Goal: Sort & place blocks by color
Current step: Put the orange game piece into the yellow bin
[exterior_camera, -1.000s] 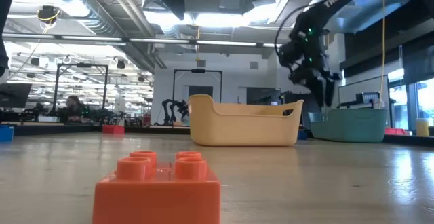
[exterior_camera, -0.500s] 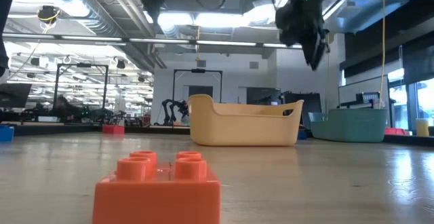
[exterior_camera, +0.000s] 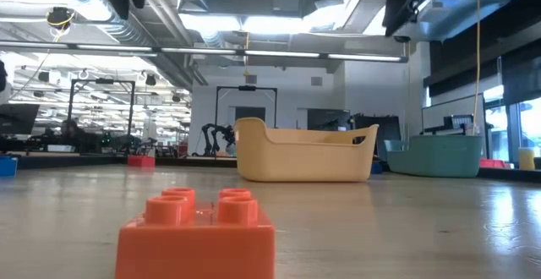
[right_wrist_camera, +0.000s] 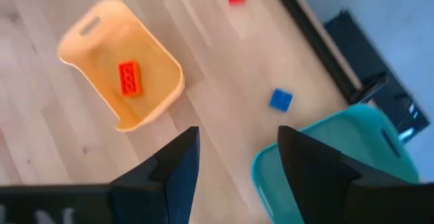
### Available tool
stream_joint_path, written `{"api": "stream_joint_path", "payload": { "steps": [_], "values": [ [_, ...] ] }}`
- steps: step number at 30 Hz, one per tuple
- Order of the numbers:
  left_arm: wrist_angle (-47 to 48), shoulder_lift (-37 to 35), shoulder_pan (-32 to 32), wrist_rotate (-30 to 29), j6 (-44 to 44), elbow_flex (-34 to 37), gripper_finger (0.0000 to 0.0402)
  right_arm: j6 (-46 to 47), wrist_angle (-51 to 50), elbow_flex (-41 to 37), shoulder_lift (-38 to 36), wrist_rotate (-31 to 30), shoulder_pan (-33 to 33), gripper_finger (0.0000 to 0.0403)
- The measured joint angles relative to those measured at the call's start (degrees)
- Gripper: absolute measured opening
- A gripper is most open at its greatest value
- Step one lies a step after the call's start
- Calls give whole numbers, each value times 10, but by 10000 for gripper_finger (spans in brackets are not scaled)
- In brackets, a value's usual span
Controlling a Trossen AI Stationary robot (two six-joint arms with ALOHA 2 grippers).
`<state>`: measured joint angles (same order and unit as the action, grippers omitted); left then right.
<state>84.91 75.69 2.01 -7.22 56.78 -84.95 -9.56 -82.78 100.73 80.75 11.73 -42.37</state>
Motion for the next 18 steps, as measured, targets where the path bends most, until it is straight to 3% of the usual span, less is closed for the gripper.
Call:
{"api": "stream_joint_path", "payload": {
  "steps": [8,18],
  "values": [
    [-152,15,198,-8,218,109,216,3,16,0,-71,4,11,199],
    [-242,140,377,-24,399,122,216,48,25,0,-103,5,21,200]
  ]
}}
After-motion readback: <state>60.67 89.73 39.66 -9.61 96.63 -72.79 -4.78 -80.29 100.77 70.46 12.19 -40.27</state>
